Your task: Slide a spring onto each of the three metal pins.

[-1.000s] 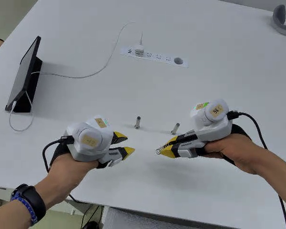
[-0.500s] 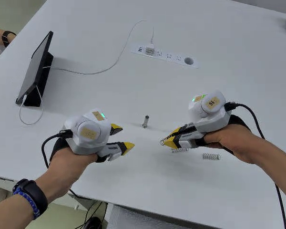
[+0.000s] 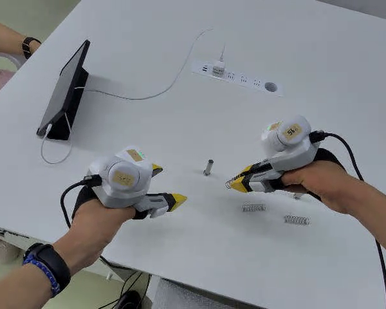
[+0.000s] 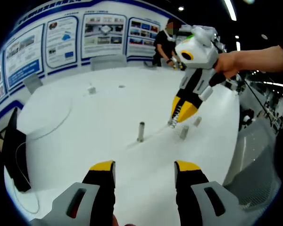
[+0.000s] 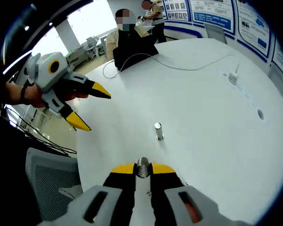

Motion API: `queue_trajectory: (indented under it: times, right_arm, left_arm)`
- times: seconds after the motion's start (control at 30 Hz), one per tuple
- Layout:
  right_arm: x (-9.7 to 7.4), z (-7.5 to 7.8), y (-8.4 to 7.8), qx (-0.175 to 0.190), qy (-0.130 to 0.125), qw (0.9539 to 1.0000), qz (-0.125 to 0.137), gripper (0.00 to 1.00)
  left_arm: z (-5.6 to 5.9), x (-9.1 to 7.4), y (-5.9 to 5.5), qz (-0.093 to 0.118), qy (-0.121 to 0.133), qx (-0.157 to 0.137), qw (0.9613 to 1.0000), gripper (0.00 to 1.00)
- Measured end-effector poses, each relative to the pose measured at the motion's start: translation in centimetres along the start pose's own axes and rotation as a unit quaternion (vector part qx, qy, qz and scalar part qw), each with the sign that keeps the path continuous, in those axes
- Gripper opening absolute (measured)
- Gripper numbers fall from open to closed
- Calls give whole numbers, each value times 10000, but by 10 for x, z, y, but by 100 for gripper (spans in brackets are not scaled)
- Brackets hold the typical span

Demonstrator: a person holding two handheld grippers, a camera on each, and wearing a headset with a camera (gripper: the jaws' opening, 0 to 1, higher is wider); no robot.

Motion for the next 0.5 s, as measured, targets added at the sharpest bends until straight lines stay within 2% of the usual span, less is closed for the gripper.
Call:
queue_trajectory:
  times: [0.17, 0.5]
  right_arm:
    - [3, 5, 8, -62, -15, 10000, -34, 12]
    - [3, 7, 30, -212, -90, 9997, -33, 12]
  left_arm:
    - [0, -2, -4, -35, -13, -15, 10000, 55]
    - [-4, -6, -8, -57, 36, -69, 10000, 61]
Point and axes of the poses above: the centre of the closed fingertips' face, and the gripper's own axes: x roughly forward along the fingers, z roughly to its right, y roughly out of its top, the point moved 7 cm from there along -x, roughly backward along the fingers, and after that the axes turned 6 degrees about x, right-handed, at the moved point
